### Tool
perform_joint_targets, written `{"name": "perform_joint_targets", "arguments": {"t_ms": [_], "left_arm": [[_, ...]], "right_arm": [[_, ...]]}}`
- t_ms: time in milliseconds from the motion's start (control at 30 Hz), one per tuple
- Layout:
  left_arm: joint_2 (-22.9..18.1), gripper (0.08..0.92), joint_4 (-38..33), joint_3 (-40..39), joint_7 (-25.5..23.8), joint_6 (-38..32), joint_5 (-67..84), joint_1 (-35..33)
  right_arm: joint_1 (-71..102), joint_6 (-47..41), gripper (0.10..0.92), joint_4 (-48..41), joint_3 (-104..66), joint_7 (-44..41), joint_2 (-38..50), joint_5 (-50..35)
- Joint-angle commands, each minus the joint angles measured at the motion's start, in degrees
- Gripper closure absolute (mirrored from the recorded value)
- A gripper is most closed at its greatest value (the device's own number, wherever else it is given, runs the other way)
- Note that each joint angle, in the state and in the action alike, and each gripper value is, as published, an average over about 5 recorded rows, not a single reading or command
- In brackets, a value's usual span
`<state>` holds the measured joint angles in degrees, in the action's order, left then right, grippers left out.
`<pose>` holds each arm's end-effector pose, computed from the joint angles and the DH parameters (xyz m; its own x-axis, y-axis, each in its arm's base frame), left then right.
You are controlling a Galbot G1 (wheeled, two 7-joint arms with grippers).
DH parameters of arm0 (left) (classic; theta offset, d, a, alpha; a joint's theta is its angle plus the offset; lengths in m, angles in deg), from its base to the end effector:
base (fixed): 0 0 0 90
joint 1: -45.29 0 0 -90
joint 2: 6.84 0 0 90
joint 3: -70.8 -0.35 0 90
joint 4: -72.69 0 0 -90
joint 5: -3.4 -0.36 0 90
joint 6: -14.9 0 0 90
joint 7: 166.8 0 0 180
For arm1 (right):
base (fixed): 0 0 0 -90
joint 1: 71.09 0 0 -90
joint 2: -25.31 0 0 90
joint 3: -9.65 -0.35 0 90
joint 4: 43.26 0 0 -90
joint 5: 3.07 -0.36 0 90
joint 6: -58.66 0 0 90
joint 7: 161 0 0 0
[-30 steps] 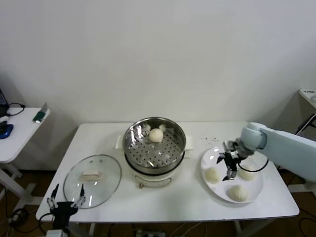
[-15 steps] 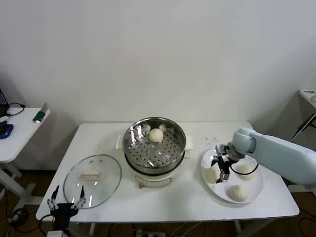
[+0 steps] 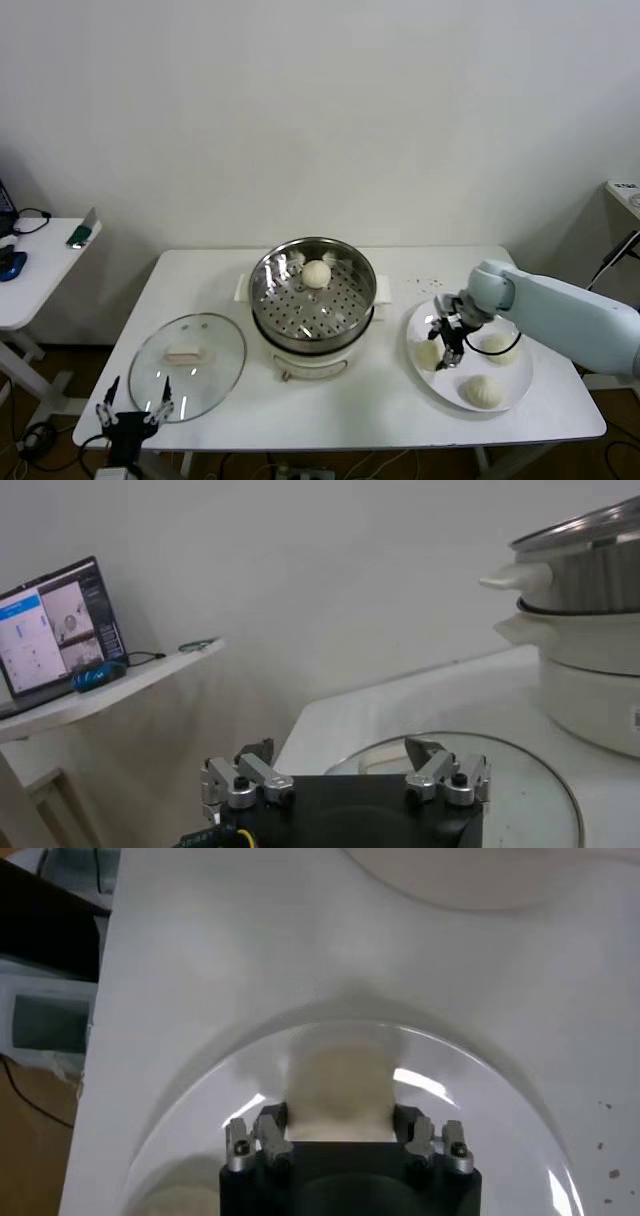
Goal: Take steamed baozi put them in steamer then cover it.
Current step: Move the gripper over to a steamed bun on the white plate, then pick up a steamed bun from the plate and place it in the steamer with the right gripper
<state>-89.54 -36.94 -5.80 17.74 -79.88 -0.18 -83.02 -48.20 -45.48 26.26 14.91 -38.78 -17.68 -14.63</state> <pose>0.1242 0.1070 -0.3749 -0.9565 -0.2266 0.1836 -0.1615 0.9357 0.3136 0.5133 -0.1192 -0.2503 -0.0221 -0.1818 0.9831 -0.9979 -0.0565 -0.0328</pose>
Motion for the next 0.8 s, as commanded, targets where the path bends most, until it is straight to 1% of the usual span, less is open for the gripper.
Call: {"name": "perform_joint_targets", "arguments": {"t_ms": [33, 267, 433, 600, 800], "left_arm": [[0.0, 0.177, -0.1, 0.0, 0.0, 0.0, 0.0, -0.1], [-0.1, 0.177, -0.5, -0.2, 0.0, 0.1, -0.1, -0.1], [-0.1, 0.177, -0.6, -0.5, 0.0, 0.1, -0.2, -0.3], [0.0, 0.177, -0.9, -0.9, 0.0, -0.2, -0.3, -0.5], [-0.1, 0.177, -1.6, -1.7, 0.0, -0.2, -0.6, -0.4]], "right_arm": [[-1.1, 0.1, 0.370, 0.0, 0.2, -0.1, 0.2, -1.1], [-12.2, 0.4, 0.372, 1.0, 4.2, -0.9, 3.0, -7.9], [-25.3, 0.4, 0.372, 1.2, 10.8, -1.8, 2.4, -15.5], [-39.8, 0.2, 0.372, 0.6, 19.6, -2.1, -3.4, -25.1], [-47.2, -1.1, 0.372, -0.5, 24.3, -1.8, -13.5, -36.0]]}}
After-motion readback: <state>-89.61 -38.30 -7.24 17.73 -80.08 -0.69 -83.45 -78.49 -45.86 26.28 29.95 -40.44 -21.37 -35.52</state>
